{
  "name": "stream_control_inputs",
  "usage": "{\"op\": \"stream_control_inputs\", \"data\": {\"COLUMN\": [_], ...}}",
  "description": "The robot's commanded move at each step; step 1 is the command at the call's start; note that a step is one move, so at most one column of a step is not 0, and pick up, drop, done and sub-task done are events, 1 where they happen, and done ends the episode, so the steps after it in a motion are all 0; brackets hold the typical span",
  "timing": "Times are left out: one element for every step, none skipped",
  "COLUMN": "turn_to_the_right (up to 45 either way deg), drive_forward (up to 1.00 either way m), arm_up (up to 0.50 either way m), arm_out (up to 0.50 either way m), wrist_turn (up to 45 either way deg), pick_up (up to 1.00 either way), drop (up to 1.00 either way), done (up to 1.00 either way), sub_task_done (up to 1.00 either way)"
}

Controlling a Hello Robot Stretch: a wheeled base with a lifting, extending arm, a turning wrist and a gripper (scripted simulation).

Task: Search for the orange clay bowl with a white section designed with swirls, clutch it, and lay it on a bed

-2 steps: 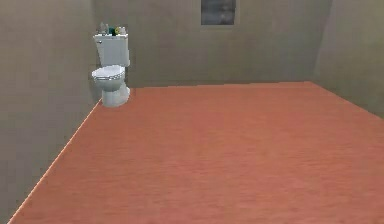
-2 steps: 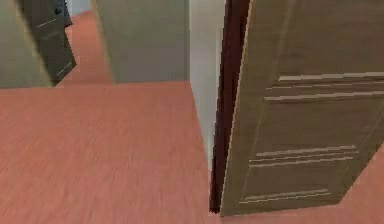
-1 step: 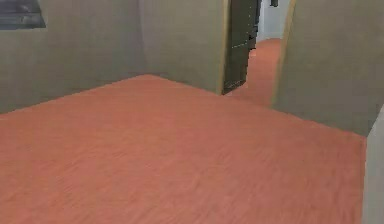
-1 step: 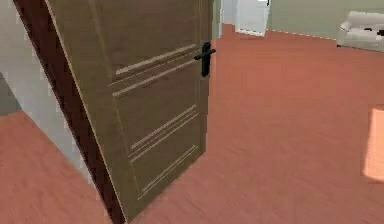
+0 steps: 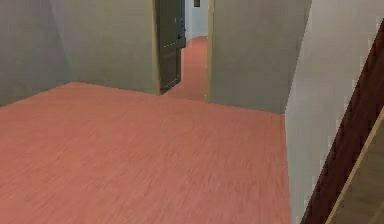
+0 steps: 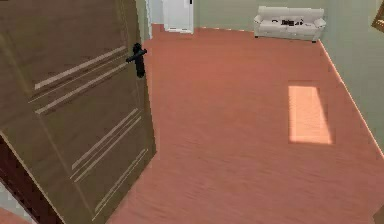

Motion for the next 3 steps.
{"op": "stream_control_inputs", "data": {"turn_to_the_right": [0.0,0.0,0.0], "drive_forward": [0.5,1.0,1.0], "arm_up": [0.0,0.0,0.0], "arm_out": [0.0,0.0,0.0], "wrist_turn": [0.0,0.0,0.0], "pick_up": [0.0,0.0,0.0], "drop": [0.0,0.0,0.0], "done": [0.0,0.0,0.0], "sub_task_done": [0.0,0.0,0.0]}}
